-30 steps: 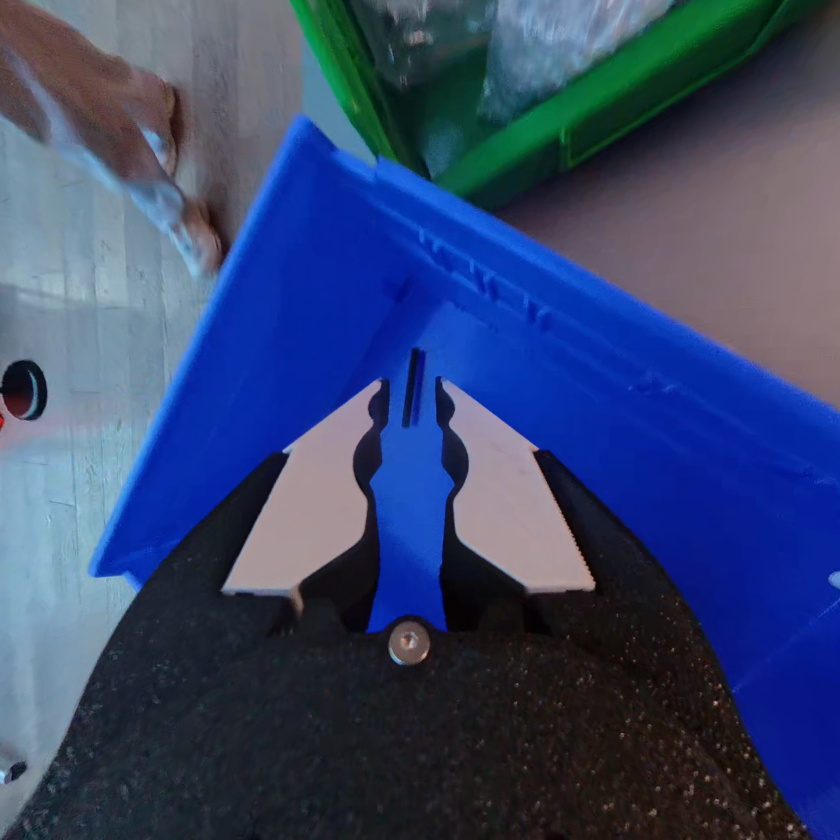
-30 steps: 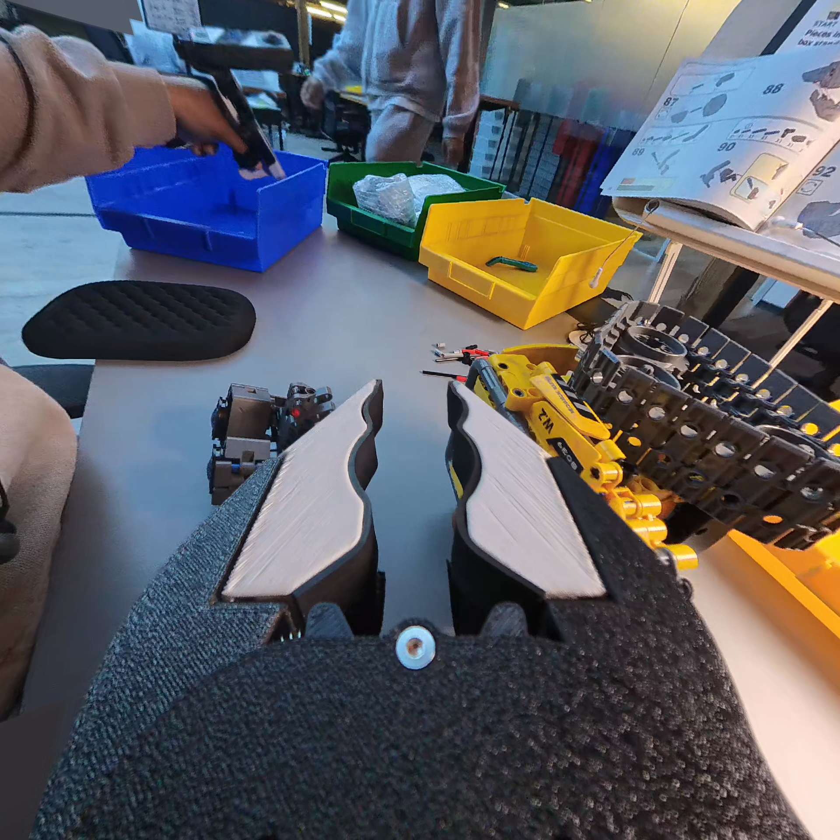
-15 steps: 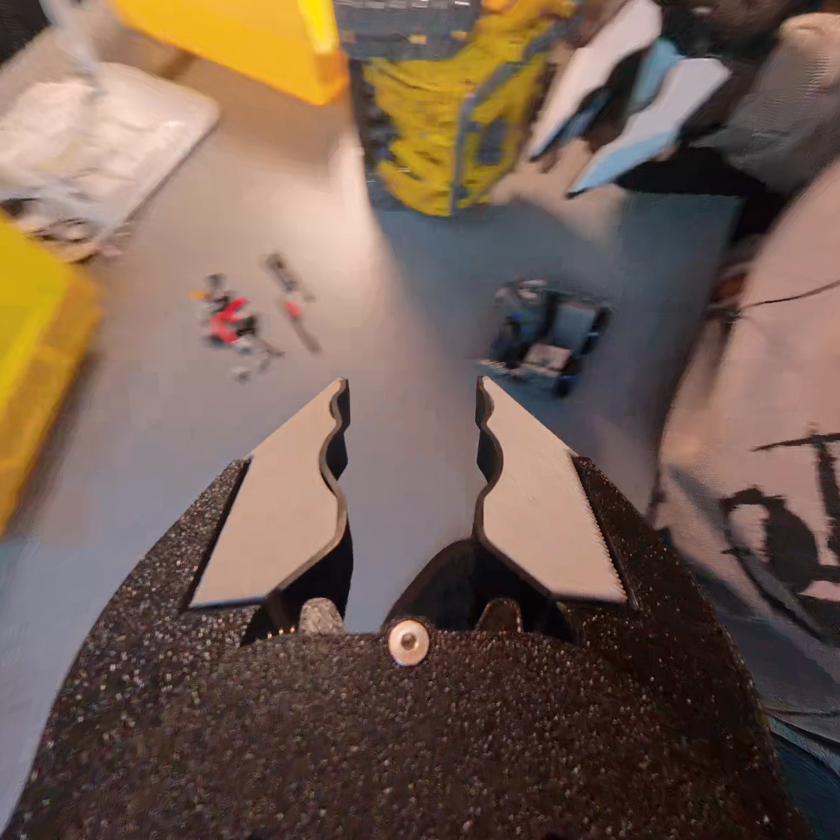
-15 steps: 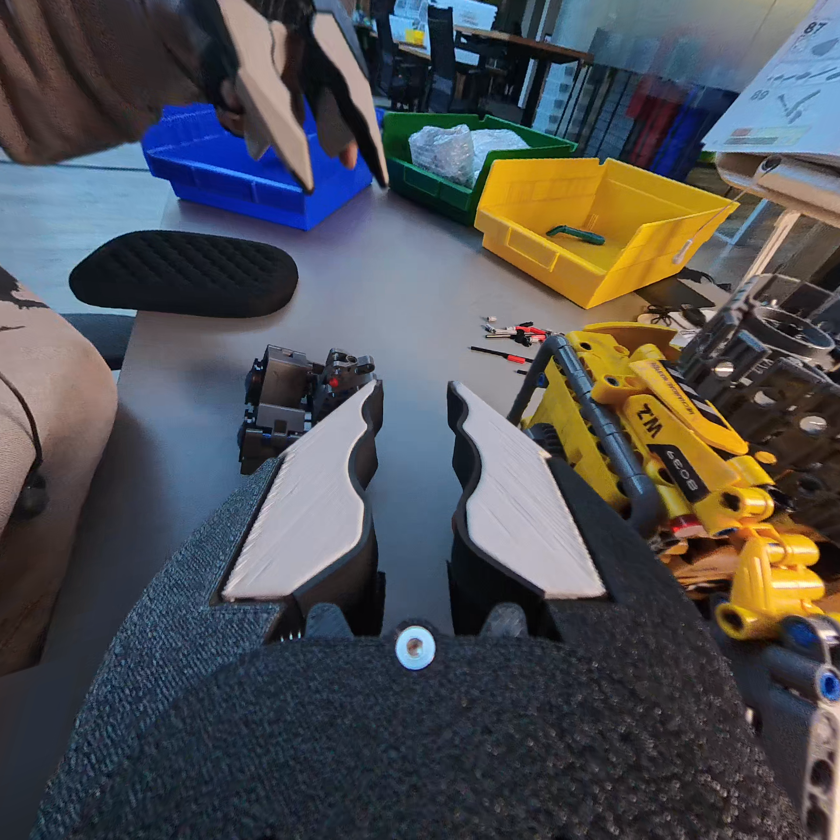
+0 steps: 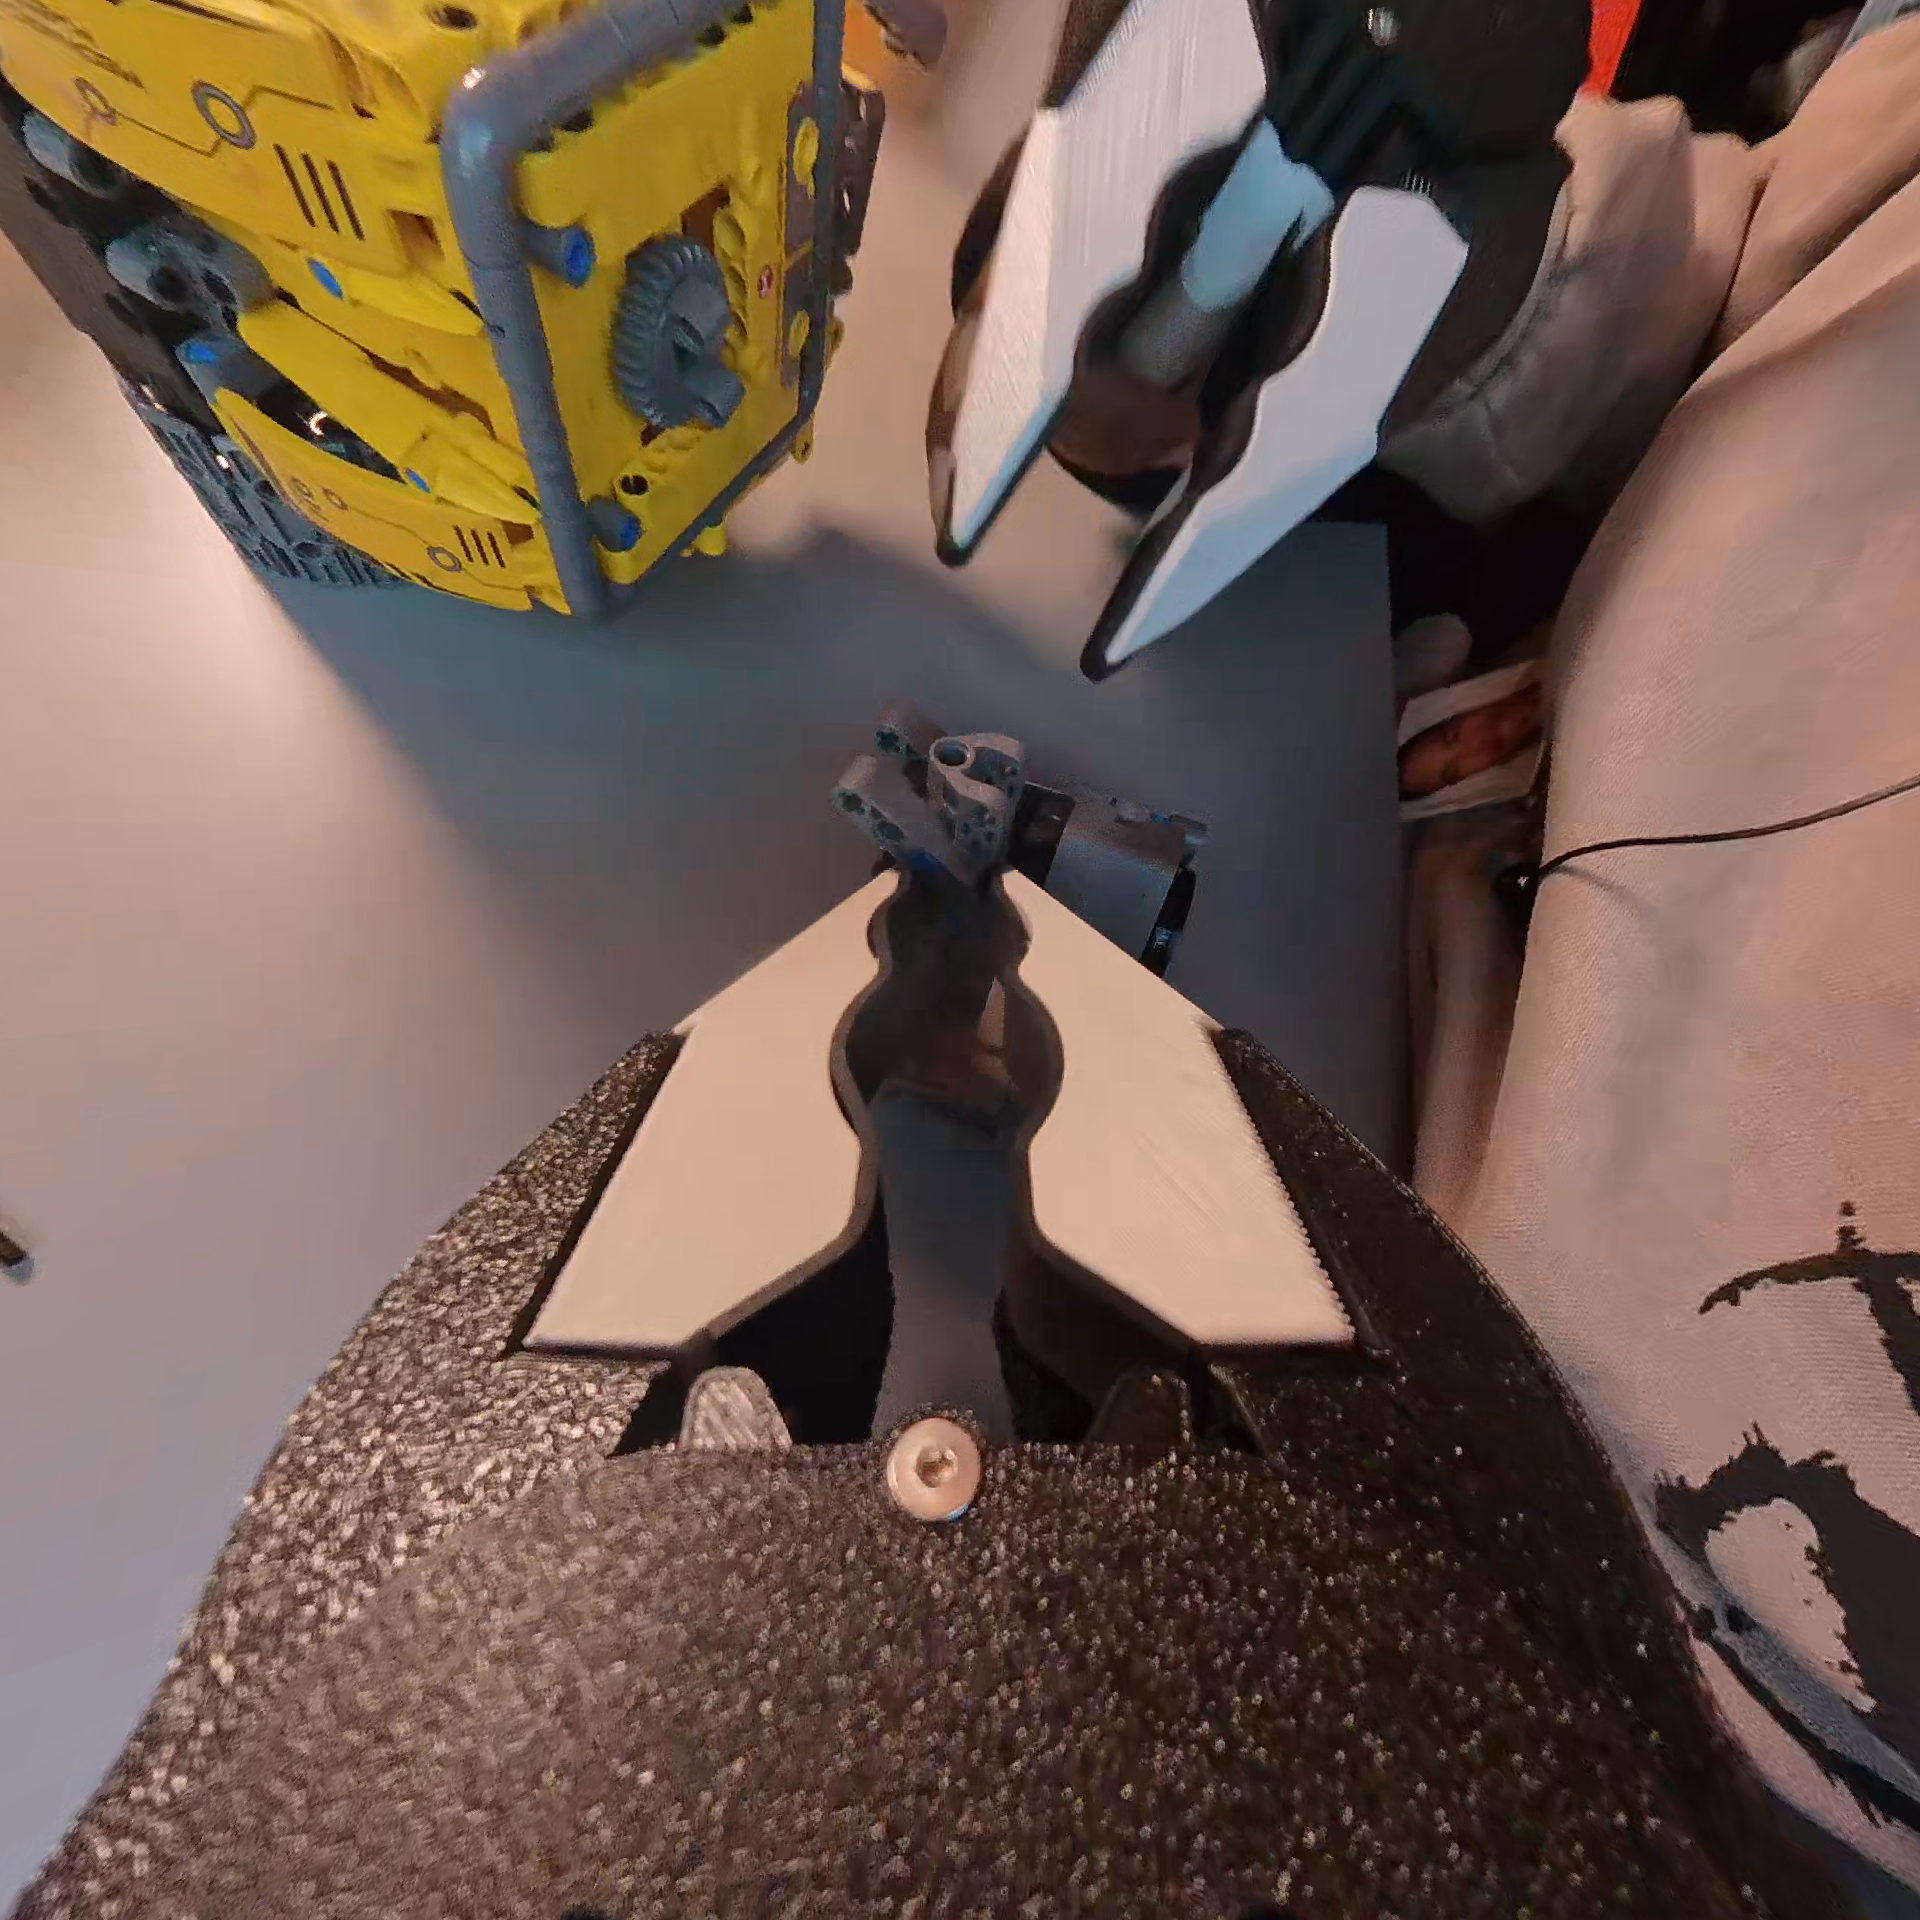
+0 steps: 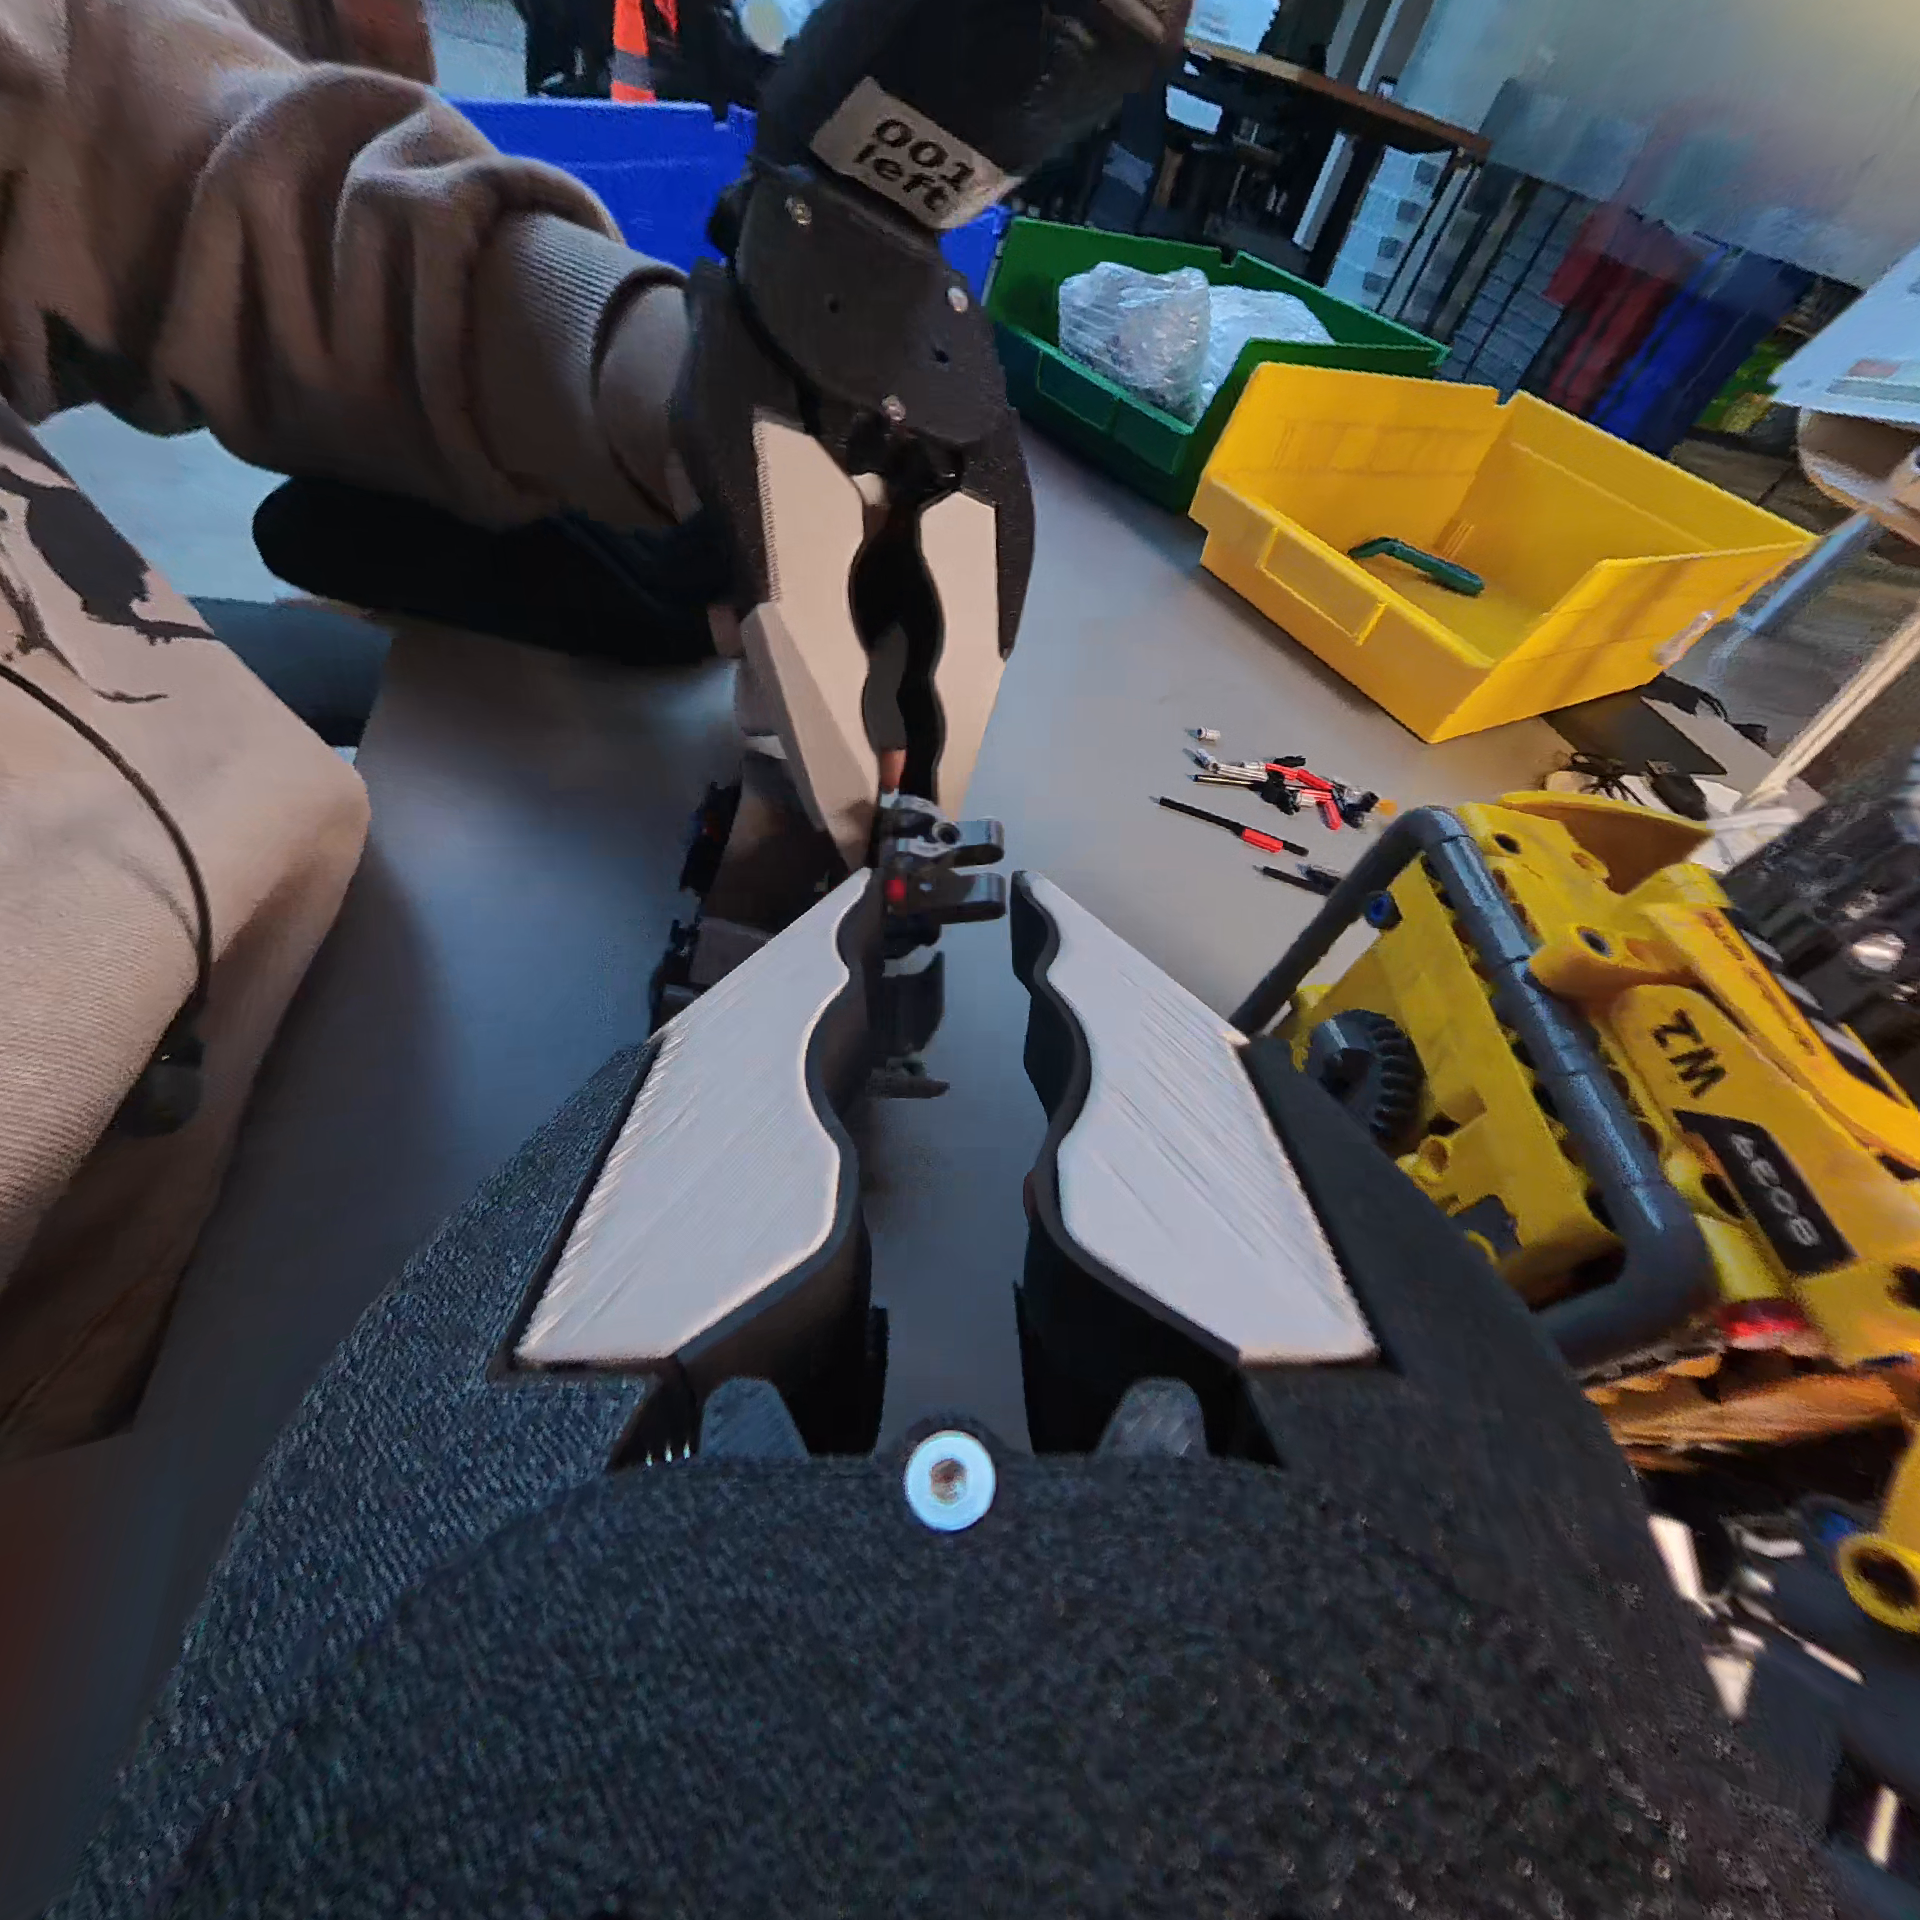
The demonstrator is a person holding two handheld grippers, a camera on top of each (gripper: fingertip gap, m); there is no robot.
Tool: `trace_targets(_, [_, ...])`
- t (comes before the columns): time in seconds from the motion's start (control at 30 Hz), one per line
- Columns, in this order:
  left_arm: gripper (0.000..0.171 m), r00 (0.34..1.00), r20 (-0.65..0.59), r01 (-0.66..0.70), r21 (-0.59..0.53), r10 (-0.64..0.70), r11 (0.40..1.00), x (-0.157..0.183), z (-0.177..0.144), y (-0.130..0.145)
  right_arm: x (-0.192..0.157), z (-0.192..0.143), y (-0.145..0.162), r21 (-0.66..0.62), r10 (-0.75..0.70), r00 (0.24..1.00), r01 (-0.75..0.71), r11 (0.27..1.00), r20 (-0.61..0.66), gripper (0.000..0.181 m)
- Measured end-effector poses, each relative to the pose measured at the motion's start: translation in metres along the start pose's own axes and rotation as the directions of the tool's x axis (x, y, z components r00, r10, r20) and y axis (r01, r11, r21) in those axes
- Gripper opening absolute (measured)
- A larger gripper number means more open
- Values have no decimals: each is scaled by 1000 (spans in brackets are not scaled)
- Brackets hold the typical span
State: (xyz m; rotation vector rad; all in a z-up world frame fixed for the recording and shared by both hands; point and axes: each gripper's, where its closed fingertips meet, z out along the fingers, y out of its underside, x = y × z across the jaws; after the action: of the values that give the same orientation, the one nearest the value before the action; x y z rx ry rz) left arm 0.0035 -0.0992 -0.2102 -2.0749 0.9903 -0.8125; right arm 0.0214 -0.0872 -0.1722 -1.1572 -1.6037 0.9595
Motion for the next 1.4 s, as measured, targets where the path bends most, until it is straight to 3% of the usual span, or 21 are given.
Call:
trace_targets(0.27, [11, 998, -52, 52, 113, -46, 992, 7, -1, -7, -14, 15, 5, -46, -23, 998, 25, 999, 54, 6])
trace_targets(0.6, [13, 995, -75, 78, 156, -67, 985, 2, -3, -10, -9, 18, 3, -45, 10, 998, -8, 999, 59, 1])
trace_targets(0.7, [29, 990, -122, 86, 146, -68, 986, 4, 3, -11, -13, 22, 2, -43, -6, 997, 10, 999, 78, 1])
trace_targets(0.83, [21, 991, -130, 38, 150, -18, 988, 1, 2, -16, -8, 15, -8, 5, 7, 997, -8, 1000, 73, 0])
trace_targets(1.0, [17, 974, -196, 157, 203, -117, 967, -6, -6, -19, 2, 1, -4, -9, 0, 998, 1, 1000, 56, 0])
trace_targets(1.13, [17, 997, -33, 74, 136, -70, 988, -19, 1, -8, 10, 1, -4, 23, 123, 992, -124, 992, 41, 0])
trace_targets(1.27, [17, 991, 105, -89, 77, 81, 993, -19, 6, -12, 2, 12, 0, -32, 105, 992, -103, 994, 65, 19])
trace_targets(1.4, [17, 979, 160, -134, 60, 123, 989, -22, 5, -12, 6, 21, 3, -72, 40, 999, -39, 997, 9, 11])
